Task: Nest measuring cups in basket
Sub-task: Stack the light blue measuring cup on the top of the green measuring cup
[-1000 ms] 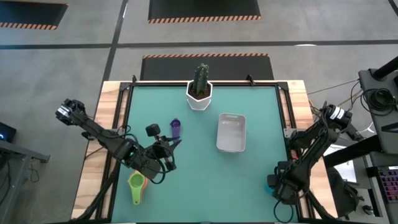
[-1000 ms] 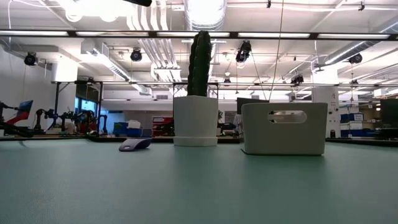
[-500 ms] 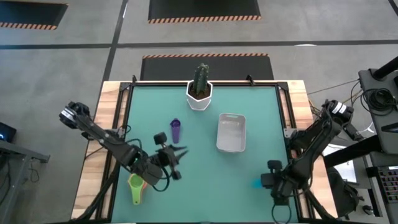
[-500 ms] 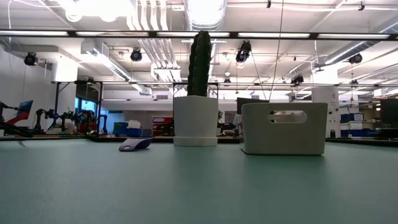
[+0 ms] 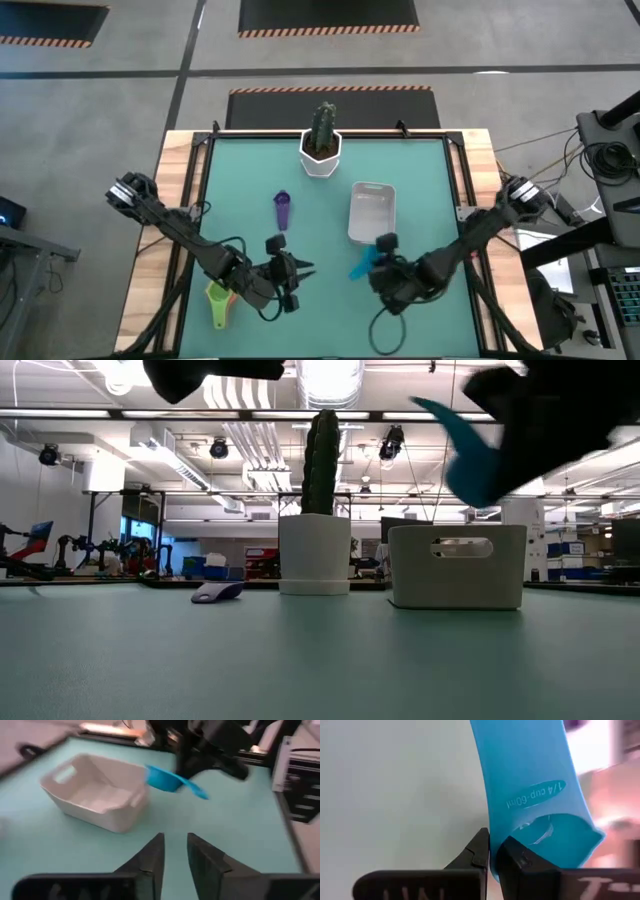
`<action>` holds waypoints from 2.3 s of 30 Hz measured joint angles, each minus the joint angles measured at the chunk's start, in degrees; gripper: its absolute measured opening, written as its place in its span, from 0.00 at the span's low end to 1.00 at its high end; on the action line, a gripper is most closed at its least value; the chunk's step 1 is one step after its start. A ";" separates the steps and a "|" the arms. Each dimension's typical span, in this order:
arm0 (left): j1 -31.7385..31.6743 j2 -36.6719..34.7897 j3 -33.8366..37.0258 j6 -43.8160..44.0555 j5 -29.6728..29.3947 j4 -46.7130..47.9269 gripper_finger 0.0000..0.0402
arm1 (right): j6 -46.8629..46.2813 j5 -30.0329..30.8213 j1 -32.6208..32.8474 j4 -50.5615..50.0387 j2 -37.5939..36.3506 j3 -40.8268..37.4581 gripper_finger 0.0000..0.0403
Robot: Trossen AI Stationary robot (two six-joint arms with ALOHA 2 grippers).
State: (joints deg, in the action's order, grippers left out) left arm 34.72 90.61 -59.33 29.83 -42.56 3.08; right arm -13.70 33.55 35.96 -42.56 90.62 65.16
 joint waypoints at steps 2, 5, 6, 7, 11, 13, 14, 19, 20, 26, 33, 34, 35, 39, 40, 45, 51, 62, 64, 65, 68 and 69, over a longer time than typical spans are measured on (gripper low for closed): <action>0.03 0.00 0.00 2.18 1.65 0.50 0.22 | 3.86 6.99 -0.30 0.04 3.25 3.01 0.03; 0.09 0.04 0.00 4.71 3.04 0.54 0.32 | 10.35 14.86 -0.32 -0.23 7.99 7.25 0.03; 0.11 0.16 0.00 5.39 3.11 0.54 0.35 | 12.31 16.71 -0.30 -0.27 9.40 8.56 0.03; 0.11 0.30 0.00 6.07 3.16 0.54 0.38 | 13.99 18.53 -0.30 -0.44 10.79 9.74 0.03; 0.09 1.42 0.00 9.54 4.16 0.55 0.49 | 19.73 24.65 -0.37 -0.77 15.61 13.52 0.03; 0.09 2.13 0.00 10.53 4.89 0.57 0.52 | 21.95 27.13 -0.37 -0.65 17.27 14.59 0.03; 0.06 2.64 0.00 11.03 5.05 0.51 0.53 | 22.86 28.03 -0.37 -0.70 18.02 15.00 0.03; -0.11 3.76 0.00 11.67 5.39 0.16 0.54 | 25.94 31.51 -0.37 -0.46 20.74 16.76 0.03; -0.30 3.80 0.00 11.67 5.39 0.01 0.53 | 26.69 32.33 -0.37 -0.54 21.26 17.19 0.03; -2.57 5.33 0.00 11.21 9.00 -4.88 0.51 | 31.15 34.17 -0.45 0.19 22.90 19.24 0.03; -3.76 7.67 0.02 11.48 12.13 -6.96 0.47 | 31.47 34.21 -0.65 1.37 22.35 19.90 0.03; -3.76 7.67 0.02 11.49 12.11 -7.12 0.46 | 31.71 34.22 -0.65 1.46 22.35 19.96 0.03; -3.76 7.65 0.01 11.45 12.11 -7.20 0.44 | 31.88 34.20 -0.65 1.42 22.33 19.96 0.03; -3.76 7.51 0.02 11.23 12.08 -7.37 0.31 | 32.37 34.10 -0.85 1.59 22.40 19.93 0.03; -3.76 7.50 0.02 11.22 12.06 -7.51 0.26 | 32.40 34.01 -0.88 1.62 22.41 19.92 0.03; -3.74 7.50 0.02 11.12 11.86 -7.39 0.03 | 34.87 33.89 -0.98 1.72 22.44 19.88 0.03; -3.60 7.50 0.02 10.14 11.56 -7.16 0.01 | 33.12 33.74 -0.93 2.00 22.39 19.86 0.11; 1.37 6.95 0.02 8.08 -0.30 -6.79 0.00 | 30.70 33.78 -0.60 2.08 17.72 19.83 0.36; 2.19 6.30 0.02 8.87 -2.42 -5.62 0.00 | 31.35 33.76 -0.56 1.91 16.02 19.83 0.37; 2.52 5.76 0.02 9.68 -3.48 -4.01 0.00 | 31.57 33.74 -0.56 1.79 15.31 19.83 0.37; 3.25 3.20 0.02 14.06 -5.61 3.56 0.00 | 32.82 33.77 -1.07 1.50 13.01 19.72 0.36; 3.62 2.10 0.02 15.54 -6.33 5.97 0.00 | 33.29 33.86 -1.33 1.57 12.25 19.72 0.36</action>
State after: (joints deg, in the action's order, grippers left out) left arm 38.34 92.71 -59.31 45.37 -48.89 9.05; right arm 19.59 67.41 34.63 -40.99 102.87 84.88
